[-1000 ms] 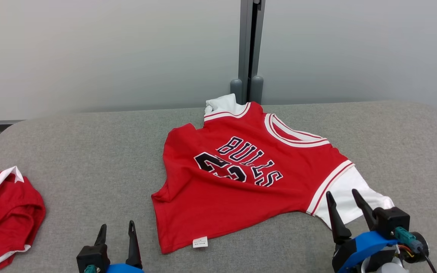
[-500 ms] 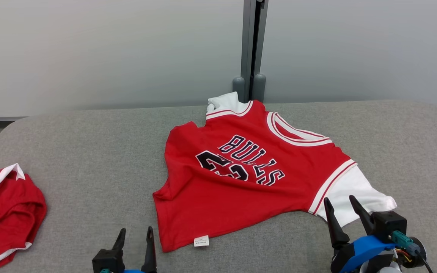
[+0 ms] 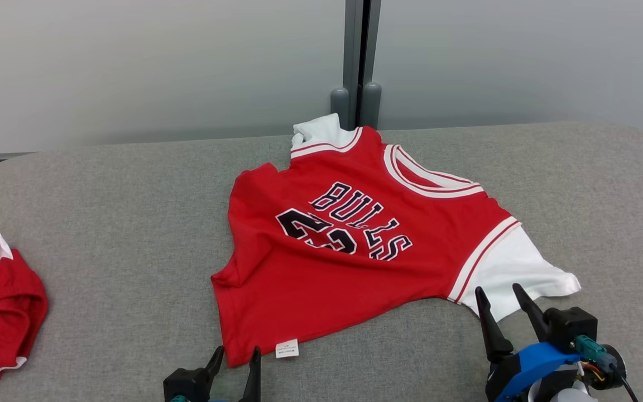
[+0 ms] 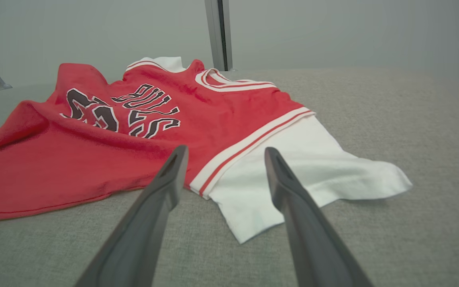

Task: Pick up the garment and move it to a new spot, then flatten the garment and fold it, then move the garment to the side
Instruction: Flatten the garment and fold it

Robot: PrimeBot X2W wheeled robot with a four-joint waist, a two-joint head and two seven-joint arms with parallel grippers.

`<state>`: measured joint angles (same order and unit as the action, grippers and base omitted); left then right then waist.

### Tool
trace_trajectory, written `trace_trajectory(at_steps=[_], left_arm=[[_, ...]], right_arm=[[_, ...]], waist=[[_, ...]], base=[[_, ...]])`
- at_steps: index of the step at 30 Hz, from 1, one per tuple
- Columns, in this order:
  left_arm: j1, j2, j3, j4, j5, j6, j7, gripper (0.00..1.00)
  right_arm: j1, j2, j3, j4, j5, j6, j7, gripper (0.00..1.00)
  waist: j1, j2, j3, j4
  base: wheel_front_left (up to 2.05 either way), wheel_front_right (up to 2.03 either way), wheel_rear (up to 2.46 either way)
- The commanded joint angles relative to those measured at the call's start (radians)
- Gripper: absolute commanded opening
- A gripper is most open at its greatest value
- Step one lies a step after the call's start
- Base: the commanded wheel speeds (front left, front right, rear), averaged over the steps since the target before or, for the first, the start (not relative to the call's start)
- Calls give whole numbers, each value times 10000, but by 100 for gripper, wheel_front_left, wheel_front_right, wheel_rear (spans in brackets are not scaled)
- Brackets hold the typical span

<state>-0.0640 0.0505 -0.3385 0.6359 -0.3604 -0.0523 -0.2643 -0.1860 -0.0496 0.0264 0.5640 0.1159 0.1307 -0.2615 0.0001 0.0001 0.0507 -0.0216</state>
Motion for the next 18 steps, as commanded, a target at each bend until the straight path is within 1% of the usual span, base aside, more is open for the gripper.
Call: trace_trajectory(at_steps=[1,8,9,11,12,14,15,16,17,18], left_arm=[[-136,1,-32,38,-61,48,-1,100],[-295,1,-119,215,-185,-8,-1,100],[-297,3,-95,234,-246,2,-1,90],[-349,1,-85,244,-247,36,-1,81],[-367,1,-86,249,-273,33,-1,72],[-401,1,-124,290,-335,-10,-1,47],[-424,1,-132,325,-360,-33,-1,42],[-468,3,-135,344,-350,-49,-1,32],[-498,1,-116,396,-352,-51,-1,26],[-520,1,-82,441,-350,-56,-1,9]], right_arm=[[-185,-30,-24,-31,0,1,-53,100],[-217,-30,-146,-69,-59,1,-53,100],[-226,-30,-161,-78,-64,1,-53,100],[-252,-30,-187,-99,-65,1,-53,100],[-268,-30,-194,-112,-68,1,-53,100],[-318,-30,-217,-125,-75,1,-53,100],[-335,-30,-236,-122,-87,1,-53,100],[-358,-30,-268,-123,-108,1,-53,100],[-379,-31,-347,-109,-123,1,-53,100],[-400,-31,-441,-87,-131,1,-53,100]], waist=[[-1,-1,62,-30],[-1,-1,226,-113],[-1,-1,248,-114],[-1,-1,300,-111],[-1,-1,328,-109],[-1,-1,391,-108],[-1,-1,426,-106],[-1,-1,456,-101],[-1,-1,490,-92],[-1,-1,518,-83]], base=[[0,0,0],[0,0,0],[0,0,0],[0,0,0],[0,0,0],[0,0,0],[0,0,0],[0,0,0],[0,0,0],[0,0,0]])
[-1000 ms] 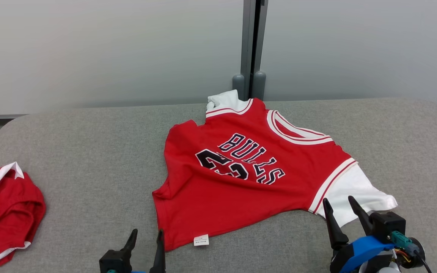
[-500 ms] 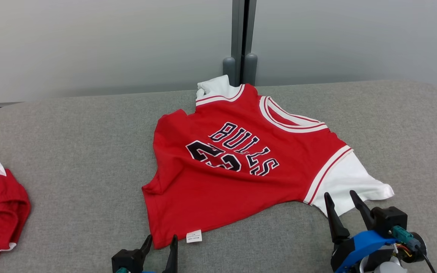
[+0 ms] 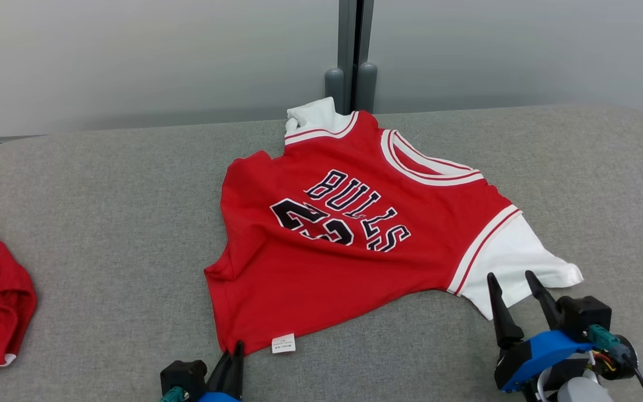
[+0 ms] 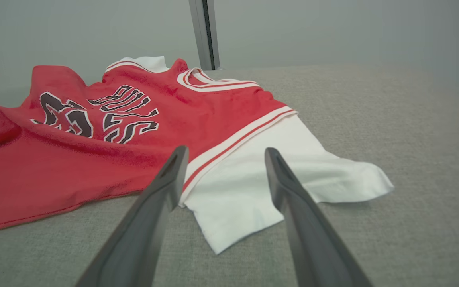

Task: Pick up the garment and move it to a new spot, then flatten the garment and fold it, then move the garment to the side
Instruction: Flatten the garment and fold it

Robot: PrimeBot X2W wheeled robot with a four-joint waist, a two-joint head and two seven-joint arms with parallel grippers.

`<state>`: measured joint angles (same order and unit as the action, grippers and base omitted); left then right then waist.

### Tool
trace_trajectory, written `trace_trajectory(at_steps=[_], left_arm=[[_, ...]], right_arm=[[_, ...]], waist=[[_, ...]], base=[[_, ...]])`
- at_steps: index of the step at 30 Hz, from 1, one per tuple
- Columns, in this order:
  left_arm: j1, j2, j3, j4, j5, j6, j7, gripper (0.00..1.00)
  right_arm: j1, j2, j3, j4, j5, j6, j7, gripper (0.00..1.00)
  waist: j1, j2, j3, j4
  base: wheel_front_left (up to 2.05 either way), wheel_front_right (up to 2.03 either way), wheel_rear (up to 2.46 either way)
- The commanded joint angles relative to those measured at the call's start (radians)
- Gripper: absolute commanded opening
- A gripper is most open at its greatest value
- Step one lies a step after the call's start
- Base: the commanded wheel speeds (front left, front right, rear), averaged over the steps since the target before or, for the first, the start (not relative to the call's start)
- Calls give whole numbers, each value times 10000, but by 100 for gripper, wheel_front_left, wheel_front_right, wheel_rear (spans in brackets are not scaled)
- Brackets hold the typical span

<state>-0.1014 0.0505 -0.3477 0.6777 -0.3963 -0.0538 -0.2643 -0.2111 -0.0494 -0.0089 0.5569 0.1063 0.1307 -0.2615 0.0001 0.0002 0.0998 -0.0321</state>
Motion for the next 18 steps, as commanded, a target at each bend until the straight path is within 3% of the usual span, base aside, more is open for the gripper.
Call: trace_trajectory(at_steps=[1,10,18], left_arm=[[-183,3,86,30,20,6,-1,0],[-160,17,1113,-257,617,640,-1,0],[-143,21,1637,-335,1070,494,10,0]], right_arm=[[-161,-33,-197,15,-31,1,-53,100],[-401,-33,-1715,439,-334,1,-52,100],[-792,-33,-2909,1178,-743,1,-52,100]], waist=[[-1,-2,57,33],[-1,-2,353,200],[-1,-2,683,406]], base=[[0,0,0],[0,0,0],[0,0,0]])
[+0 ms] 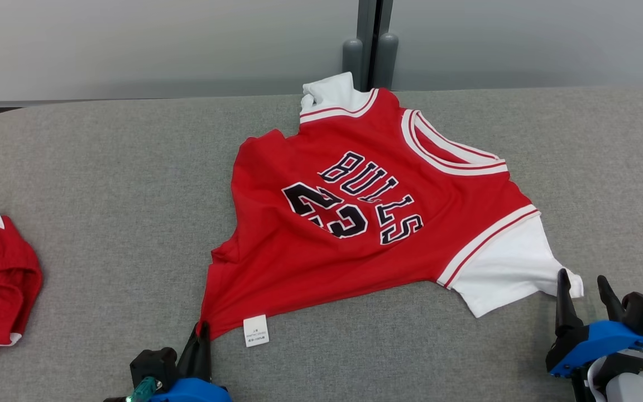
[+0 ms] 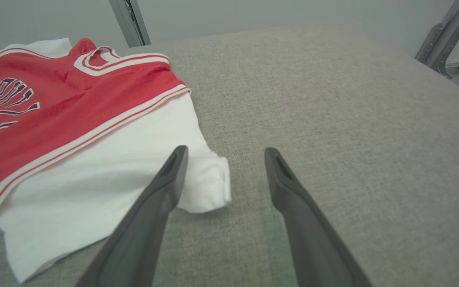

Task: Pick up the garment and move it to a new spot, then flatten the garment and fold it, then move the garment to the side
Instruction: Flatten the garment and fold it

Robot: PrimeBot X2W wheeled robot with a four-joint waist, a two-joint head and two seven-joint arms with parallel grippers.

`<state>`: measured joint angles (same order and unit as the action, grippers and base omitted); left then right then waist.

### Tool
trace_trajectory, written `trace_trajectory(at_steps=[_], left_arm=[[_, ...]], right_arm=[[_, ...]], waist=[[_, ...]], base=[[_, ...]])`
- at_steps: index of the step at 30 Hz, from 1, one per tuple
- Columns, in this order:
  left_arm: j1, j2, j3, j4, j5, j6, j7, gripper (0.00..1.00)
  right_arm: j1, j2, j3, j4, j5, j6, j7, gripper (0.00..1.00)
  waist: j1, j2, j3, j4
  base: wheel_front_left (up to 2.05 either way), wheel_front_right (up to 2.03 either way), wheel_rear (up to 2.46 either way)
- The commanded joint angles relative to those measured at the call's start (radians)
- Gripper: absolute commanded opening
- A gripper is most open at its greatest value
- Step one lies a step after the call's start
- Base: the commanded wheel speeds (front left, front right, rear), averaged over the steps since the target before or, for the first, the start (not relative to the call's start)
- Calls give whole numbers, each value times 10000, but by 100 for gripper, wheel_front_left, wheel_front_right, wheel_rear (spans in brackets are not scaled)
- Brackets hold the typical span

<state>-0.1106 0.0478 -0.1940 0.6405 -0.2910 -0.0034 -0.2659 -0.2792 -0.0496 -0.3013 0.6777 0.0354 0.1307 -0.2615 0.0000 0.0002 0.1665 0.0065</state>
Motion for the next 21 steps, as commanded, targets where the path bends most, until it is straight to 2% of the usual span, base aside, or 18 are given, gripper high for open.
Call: trace_trajectory(at_steps=[1,9,21], left_arm=[[-75,50,99,30,20,-6,27,0],[-200,28,-193,-160,-43,-44,27,0],[-214,28,-308,-351,174,-124,24,0]], right_arm=[[-152,-28,-49,45,-54,1,-53,100],[-67,-33,172,267,336,1,-53,100],[667,-33,693,-471,1481,1,-52,100]], waist=[[0,-2,57,41],[0,-2,184,41],[0,-2,231,-46]], base=[[0,0,0],[0,0,0],[0,0,0]])
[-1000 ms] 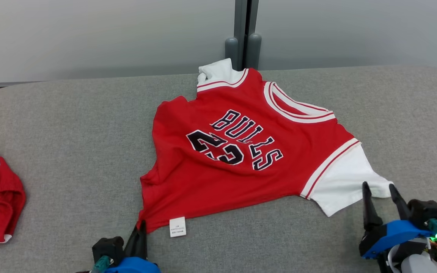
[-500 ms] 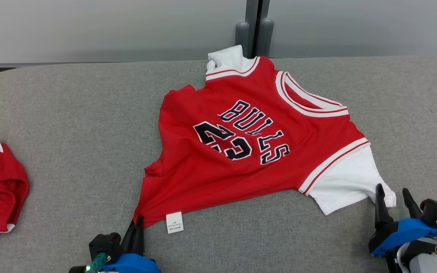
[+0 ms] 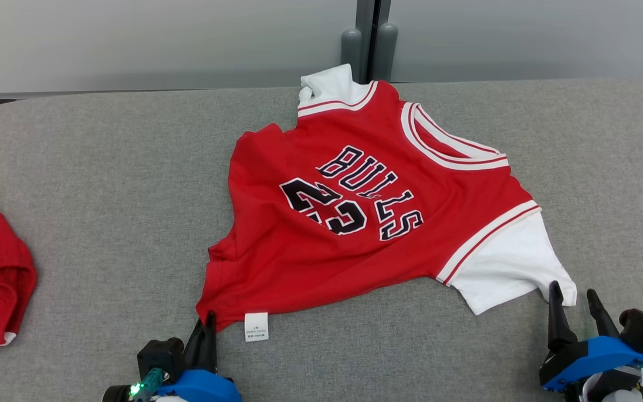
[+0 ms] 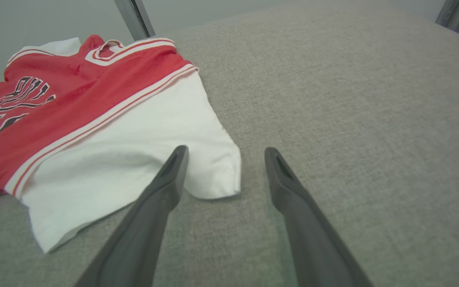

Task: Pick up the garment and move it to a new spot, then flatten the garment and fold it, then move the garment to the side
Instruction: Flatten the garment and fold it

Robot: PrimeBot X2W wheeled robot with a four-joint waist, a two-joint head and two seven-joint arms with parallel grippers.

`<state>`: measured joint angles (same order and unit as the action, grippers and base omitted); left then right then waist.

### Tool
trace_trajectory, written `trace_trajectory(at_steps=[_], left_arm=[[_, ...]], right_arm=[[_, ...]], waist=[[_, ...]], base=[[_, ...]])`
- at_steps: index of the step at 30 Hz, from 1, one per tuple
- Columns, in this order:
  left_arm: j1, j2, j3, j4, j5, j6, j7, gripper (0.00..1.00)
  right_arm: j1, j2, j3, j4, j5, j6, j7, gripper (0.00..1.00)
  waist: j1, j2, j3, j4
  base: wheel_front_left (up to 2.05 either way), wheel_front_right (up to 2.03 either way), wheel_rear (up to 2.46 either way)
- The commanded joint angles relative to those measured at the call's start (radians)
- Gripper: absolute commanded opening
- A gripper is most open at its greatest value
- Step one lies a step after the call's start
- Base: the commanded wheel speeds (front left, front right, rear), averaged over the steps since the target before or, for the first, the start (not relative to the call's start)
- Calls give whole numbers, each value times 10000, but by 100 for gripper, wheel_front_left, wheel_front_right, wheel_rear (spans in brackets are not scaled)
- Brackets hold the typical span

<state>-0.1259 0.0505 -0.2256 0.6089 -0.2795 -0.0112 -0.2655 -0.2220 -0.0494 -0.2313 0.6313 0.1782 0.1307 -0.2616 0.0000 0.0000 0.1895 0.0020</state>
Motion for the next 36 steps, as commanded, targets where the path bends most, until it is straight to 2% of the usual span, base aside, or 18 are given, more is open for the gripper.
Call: trace_trajectory(at_steps=[1,9,15,17,19,20,21,22,23,26,29,36], left_arm=[[-43,1,10,-33,81,-50,20,0],[-44,1,-12,-7,183,-101,20,0],[-20,1,-3,29,189,-114,22,0],[-38,3,19,46,174,-115,22,0],[-65,1,44,52,198,-114,22,0],[-80,4,63,55,207,-115,22,0],[-98,4,72,58,219,-113,22,0],[-114,4,76,62,225,-111,22,0],[-127,4,81,65,232,-107,23,0],[-153,9,103,68,246,-97,23,0],[-209,10,138,-52,225,-109,23,0],[-390,7,467,-1148,98,-154,11,0]], right_arm=[[151,-31,0,-18,115,1,-51,100],[218,-31,-25,195,137,1,-51,100],[-26,-21,90,908,-250,1,-16,100],[-135,-2,94,1077,-359,1,15,97],[-186,2,53,1224,-457,2,16,85],[-233,2,47,1284,-503,3,18,73],[-274,10,45,1348,-562,3,20,50],[-291,21,62,1427,-600,3,23,38],[-306,24,61,1510,-599,3,30,0],[-395,16,2,1648,-554,-1,35,0],[-439,3,-116,1271,-407,-2,21,0],[-581,-30,11,-638,677,1,-37,0]], waist=[[0,0,-3,1],[0,0,19,52],[0,0,66,105],[0,0,89,128],[0,0,114,137],[0,0,132,140],[0,0,153,141],[0,0,170,141],[0,0,185,139],[0,0,222,123],[0,0,191,91],[0,0,-302,-80]], base=[[0,0,0],[0,0,0],[0,0,0],[0,0,0],[0,0,0],[0,0,0],[0,0,0],[0,0,0],[0,0,0],[0,0,0],[0,0,0],[0,0,0]])
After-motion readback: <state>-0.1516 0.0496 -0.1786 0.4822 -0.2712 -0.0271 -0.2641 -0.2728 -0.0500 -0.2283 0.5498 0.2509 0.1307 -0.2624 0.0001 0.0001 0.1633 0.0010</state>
